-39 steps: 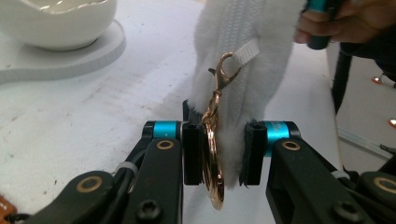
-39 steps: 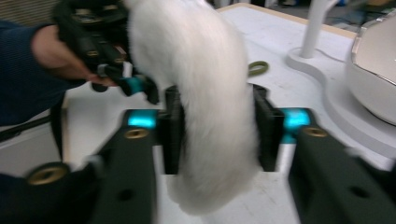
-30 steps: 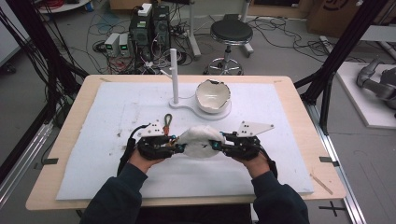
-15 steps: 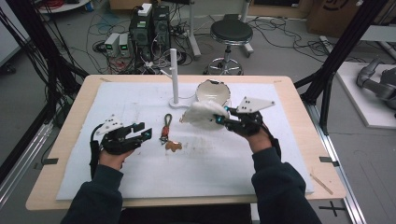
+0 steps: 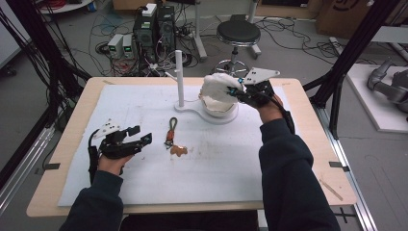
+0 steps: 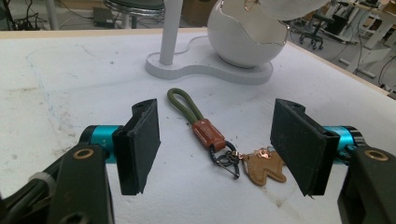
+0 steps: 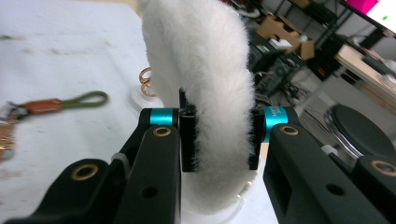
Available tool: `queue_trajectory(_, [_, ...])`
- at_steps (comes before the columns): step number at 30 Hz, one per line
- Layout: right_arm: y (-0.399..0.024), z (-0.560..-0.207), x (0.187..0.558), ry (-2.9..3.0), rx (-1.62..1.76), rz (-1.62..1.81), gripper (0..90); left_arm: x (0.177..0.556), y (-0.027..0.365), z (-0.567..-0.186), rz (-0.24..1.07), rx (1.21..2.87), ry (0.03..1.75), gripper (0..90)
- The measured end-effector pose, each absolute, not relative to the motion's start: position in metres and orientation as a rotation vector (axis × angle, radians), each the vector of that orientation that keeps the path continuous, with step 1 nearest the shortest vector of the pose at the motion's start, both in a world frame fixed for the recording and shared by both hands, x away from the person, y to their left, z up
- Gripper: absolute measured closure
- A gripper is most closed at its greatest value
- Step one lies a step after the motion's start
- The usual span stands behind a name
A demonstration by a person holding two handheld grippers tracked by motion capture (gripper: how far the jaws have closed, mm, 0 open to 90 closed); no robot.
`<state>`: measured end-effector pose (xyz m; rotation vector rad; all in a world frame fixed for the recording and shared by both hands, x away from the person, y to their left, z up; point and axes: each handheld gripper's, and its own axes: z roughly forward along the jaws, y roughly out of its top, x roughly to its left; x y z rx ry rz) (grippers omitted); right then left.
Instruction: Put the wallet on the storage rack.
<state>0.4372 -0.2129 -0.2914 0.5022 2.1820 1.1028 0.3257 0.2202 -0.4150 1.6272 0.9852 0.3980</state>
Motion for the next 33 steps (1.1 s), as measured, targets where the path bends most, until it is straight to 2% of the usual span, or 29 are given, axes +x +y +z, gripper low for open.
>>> queue_trajectory(6, [-0.212,-0.295,0.456,2.184,0.509,1.01,75.3,0.326,0.219,-0.416,0.399,1.627,0.983,32.9])
queue_trajectory(11, [-0.202,-0.314,0.473,2.24,0.48,0.92,75.2,0.327,0.221,-0.416,0.398,1.621,0.991,31.9])
queue_trajectory(22, [-0.189,-0.348,0.492,2.358,0.448,0.842,75.1,0.327,0.221,-0.417,0.401,1.618,0.997,31.3])
queue_trajectory(28, [-0.19,-0.355,0.496,2.385,0.504,0.832,73.7,0.327,0.22,-0.417,0.401,1.62,0.999,31.4])
queue_trajectory(29, [-0.193,-0.353,0.493,2.398,0.538,0.844,65.2,0.327,0.22,-0.417,0.401,1.618,1.001,31.4])
queue_trajectory(30, [-0.193,-0.353,0.493,2.398,0.538,0.844,65.2,0.327,0.22,-0.417,0.4,1.618,1.002,31.4])
queue_trajectory(31, [-0.199,-0.35,0.488,2.395,0.646,0.911,46.4,0.327,0.221,-0.418,0.402,1.619,1.004,31.4])
queue_trajectory(33, [-0.21,-0.343,0.483,2.385,0.735,1.011,43.0,0.326,0.221,-0.418,0.402,1.62,1.005,31.4])
